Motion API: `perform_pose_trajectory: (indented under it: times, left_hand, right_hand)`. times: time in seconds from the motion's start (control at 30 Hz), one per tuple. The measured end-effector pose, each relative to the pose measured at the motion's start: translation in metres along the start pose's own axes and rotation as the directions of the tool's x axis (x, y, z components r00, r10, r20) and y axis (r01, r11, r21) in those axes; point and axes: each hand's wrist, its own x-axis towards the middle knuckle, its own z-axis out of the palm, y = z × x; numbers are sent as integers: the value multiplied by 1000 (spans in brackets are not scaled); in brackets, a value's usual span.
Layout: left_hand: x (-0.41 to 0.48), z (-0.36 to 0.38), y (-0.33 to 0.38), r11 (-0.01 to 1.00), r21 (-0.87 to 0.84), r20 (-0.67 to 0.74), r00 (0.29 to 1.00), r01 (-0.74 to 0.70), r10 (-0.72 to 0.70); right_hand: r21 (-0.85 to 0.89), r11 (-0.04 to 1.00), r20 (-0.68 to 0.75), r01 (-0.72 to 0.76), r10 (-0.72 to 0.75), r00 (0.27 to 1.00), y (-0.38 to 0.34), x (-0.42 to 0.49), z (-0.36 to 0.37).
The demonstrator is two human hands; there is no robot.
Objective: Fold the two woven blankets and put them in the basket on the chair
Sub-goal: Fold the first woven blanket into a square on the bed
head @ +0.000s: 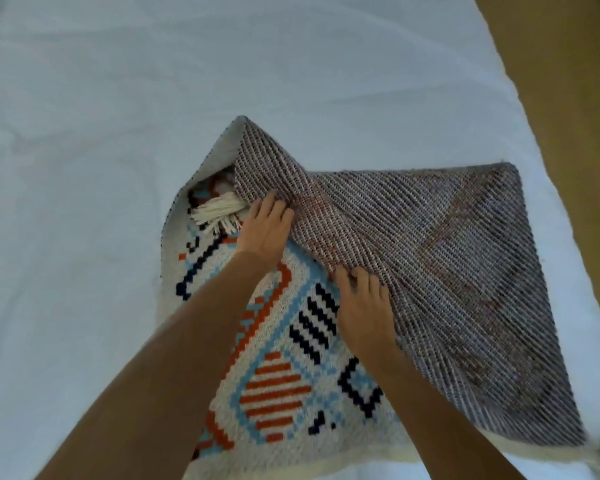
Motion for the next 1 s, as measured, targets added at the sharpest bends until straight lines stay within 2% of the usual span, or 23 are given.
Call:
perform_pose_trajectory:
  times: [0.07,0.13,0.2,0.23,0.3,0.37,0.5,0.6,0.7,0.77,0.8,0.9,0.93,1.0]
  left_hand:
    - [1,2,-4,998,62,5,1000,-22,22]
    - [1,-1,-6,998,69,-71,997,14,-9]
    - [0,-2,-10,991,24,-179,976,133,-127]
    - [-1,-3,-14,978,-2,-187,961,208,-205]
    - [-1,-1,-26,933,-43,-142,922,358,-360]
    - [3,5,-37,895,-64,-86,891,441,-445]
    - [11,9,-39,943,-98,14,948,317,-317]
    - [6,4,-34,942,-193,74,962,273,-264]
    - [-2,1,-32,923,-271,84,962,273,-260]
    - [-7,1,-33,922,-275,102,962,271,-253]
    - [-10,2,-33,922,-271,117,961,275,-252]
    - [-22,5,-35,935,-215,201,950,282,-240]
    - [-28,5,-36,945,-184,225,947,271,-228]
    - [-42,4,-36,962,-127,249,947,242,-205]
  right_hand:
    - [-29,999,47,-34,36,998,1,6,2]
    - [-45,998,78,-54,57,995,3,11,3]
    - [-51,997,90,-66,70,993,6,16,4]
    - [-62,996,96,-68,74,993,8,18,5]
    - [-82,994,98,-66,74,992,11,21,6]
    - [-85,994,92,-64,72,993,12,23,7]
    - [-95,994,85,-55,63,994,11,24,11]
    - [-113,993,-13,-15,14,1000,10,25,5]
    - [-177,963,-157,202,-230,960,7,19,0]
    - [-200,937,-150,285,-317,937,7,14,2]
    - [-194,946,-132,258,-286,949,7,13,4]
    - [-196,979,-89,56,-75,993,13,14,5]
    - [-204,979,-99,32,-53,994,14,14,4]
    - [-221,973,-142,64,-97,985,16,13,3]
